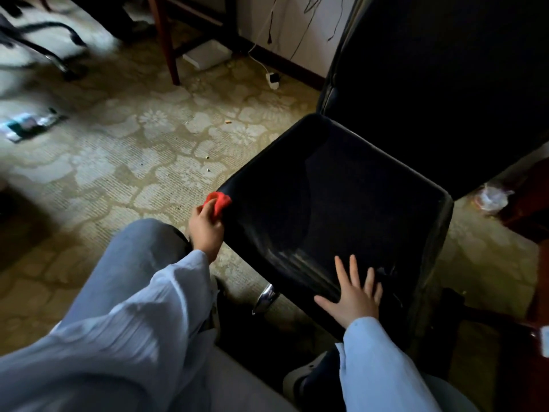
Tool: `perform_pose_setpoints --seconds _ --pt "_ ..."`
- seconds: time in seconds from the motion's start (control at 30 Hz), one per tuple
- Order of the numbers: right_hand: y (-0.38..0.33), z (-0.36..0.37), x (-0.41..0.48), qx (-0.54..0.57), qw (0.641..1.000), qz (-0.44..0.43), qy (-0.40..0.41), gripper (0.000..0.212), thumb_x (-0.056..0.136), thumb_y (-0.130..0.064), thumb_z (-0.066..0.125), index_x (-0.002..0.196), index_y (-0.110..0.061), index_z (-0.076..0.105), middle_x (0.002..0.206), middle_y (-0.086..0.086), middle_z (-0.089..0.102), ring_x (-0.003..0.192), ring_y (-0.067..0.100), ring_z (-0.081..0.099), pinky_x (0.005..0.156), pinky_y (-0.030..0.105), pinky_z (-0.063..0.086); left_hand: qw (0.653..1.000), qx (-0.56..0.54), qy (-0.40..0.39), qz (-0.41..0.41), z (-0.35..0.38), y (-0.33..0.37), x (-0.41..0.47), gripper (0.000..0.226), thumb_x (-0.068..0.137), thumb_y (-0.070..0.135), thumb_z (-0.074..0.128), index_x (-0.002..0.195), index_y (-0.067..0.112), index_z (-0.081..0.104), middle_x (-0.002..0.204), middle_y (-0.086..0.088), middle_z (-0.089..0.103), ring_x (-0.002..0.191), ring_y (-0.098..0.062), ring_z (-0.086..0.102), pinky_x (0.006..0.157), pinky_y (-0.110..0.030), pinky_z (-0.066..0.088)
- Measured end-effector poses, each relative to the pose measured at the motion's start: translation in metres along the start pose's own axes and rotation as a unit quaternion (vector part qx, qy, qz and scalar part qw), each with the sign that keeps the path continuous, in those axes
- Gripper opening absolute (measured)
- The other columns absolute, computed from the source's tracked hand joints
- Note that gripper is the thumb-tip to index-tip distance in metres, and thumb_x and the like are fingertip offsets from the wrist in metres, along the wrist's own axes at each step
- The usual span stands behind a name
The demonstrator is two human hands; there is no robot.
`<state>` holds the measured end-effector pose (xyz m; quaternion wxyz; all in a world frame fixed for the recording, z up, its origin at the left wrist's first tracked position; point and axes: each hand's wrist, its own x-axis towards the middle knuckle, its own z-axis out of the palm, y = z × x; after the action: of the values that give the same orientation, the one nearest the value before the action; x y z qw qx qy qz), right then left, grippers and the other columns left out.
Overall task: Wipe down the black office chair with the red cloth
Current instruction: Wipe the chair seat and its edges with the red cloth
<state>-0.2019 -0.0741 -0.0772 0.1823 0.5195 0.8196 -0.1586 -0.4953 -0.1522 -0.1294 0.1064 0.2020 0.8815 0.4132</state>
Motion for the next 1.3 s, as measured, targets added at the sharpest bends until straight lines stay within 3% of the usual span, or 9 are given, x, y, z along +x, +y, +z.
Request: perform_pose_setpoints --seconds 0.07,0.33,0.53,0.57,0.67,0.9,0.97,1.07,1.3 --pt "0.003 0.007 0.0 -0.015 1.0 -0.003 -0.014 0.1 0.08 -0.066 0.052 0.143 -0.04 -0.02 0.154 -0.008 -0.026 0.141 0.033 -0.022 0.115 0.052 -0.005 1.0 0.001 -0.014 -0.003 0.002 0.001 0.0 0.036 0.09 0.019 0.058 0.126 0.021 0.058 0.116 -0.014 0.056 0.107 -0.029 0.054 0.088 -0.031 0.039" --pt "-0.006 0.012 -0.001 -0.048 0.999 -0.009 0.006 0.1 0.08 -0.069 0.048 0.144 -0.036 -0.022 0.155 -0.005 -0.024 0.142 0.036 -0.016 0.114 0.053 0.0 0.983 0.048 -0.112 0.138 0.031 0.016 -0.075 0.038 0.083 0.012 0.061 0.12 0.019 0.062 0.108 -0.018 0.06 0.09 -0.039 0.062 0.075 -0.04 0.05" --pt "-0.007 0.011 -0.001 -0.044 0.999 -0.004 0.008 0.101 0.08 -0.065 0.051 0.144 -0.036 -0.021 0.155 -0.004 -0.023 0.142 0.036 -0.015 0.115 0.053 0.001 0.935 0.034 -0.273 0.224 0.042 0.027 -0.132 0.045 0.083 0.04 0.042 0.122 0.025 0.06 0.111 -0.011 0.057 0.097 -0.033 0.06 0.083 -0.04 0.051" --pt "-0.007 0.011 -0.001 -0.04 0.999 -0.004 0.008 0.101 0.08 -0.065 0.051 0.144 -0.036 -0.021 0.155 -0.004 -0.022 0.142 0.036 -0.015 0.115 0.053 0.0 0.941 0.021 -0.268 0.206 0.04 0.033 -0.133 0.043 0.084 0.036 0.045 0.122 0.023 0.06 0.11 -0.011 0.056 0.098 -0.032 0.059 0.084 -0.038 0.049" --pt "-0.006 0.012 -0.001 -0.029 0.999 -0.006 0.014 0.102 0.08 -0.067 0.052 0.144 -0.037 -0.021 0.155 -0.004 -0.023 0.142 0.035 -0.015 0.115 0.053 -0.001 0.989 -0.067 -0.12 0.054 0.029 0.042 -0.103 0.036 0.086 0.014 0.056 0.121 0.01 0.062 0.11 -0.019 0.055 0.101 -0.033 0.056 0.088 -0.029 0.037" --pt "-0.003 0.014 0.0 -0.032 0.999 -0.007 0.015 0.101 0.079 -0.071 0.049 0.143 -0.038 -0.022 0.154 -0.006 -0.024 0.142 0.034 -0.018 0.115 0.052 -0.002 0.989 -0.104 0.051 -0.097 -0.018 0.017 0.006 0.042 0.088 0.005 0.048 0.125 0.021 0.059 0.117 -0.017 0.048 0.106 -0.03 0.052 0.093 -0.025 0.034" --pt "-0.002 0.014 -0.001 -0.033 0.999 -0.007 0.016 0.101 0.078 -0.071 0.049 0.143 -0.038 -0.022 0.154 -0.006 -0.025 0.142 0.033 -0.018 0.115 0.052 -0.002 0.986 -0.095 0.056 -0.128 -0.023 0.014 0.021 0.051 0.085 -0.002 0.042 0.128 0.022 0.056 0.121 -0.017 0.047 0.109 -0.029 0.05 0.1 -0.026 0.032" --pt "-0.004 0.014 0.001 -0.032 0.999 -0.006 0.012 0.102 0.078 -0.071 0.049 0.143 -0.038 -0.022 0.154 -0.006 -0.025 0.142 0.034 -0.017 0.115 0.052 -0.002 0.99 -0.07 -0.001 -0.12 -0.019 0.007 0.037 0.054 0.084 -0.001 0.041 0.13 0.024 0.053 0.123 -0.017 0.047 0.113 -0.033 0.051 0.104 -0.033 0.036" --pt "-0.006 0.015 0.002 -0.034 0.999 -0.001 0.011 0.101 0.081 -0.068 0.049 0.143 -0.036 -0.023 0.154 -0.004 -0.026 0.141 0.035 -0.019 0.114 0.054 -0.004 0.996 -0.027 -0.012 -0.08 0.001 0.01 0.0 0.047 0.086 0.005 0.05 0.13 0.023 0.053 0.122 -0.012 0.046 0.109 -0.03 0.051 0.093 -0.03 0.035"
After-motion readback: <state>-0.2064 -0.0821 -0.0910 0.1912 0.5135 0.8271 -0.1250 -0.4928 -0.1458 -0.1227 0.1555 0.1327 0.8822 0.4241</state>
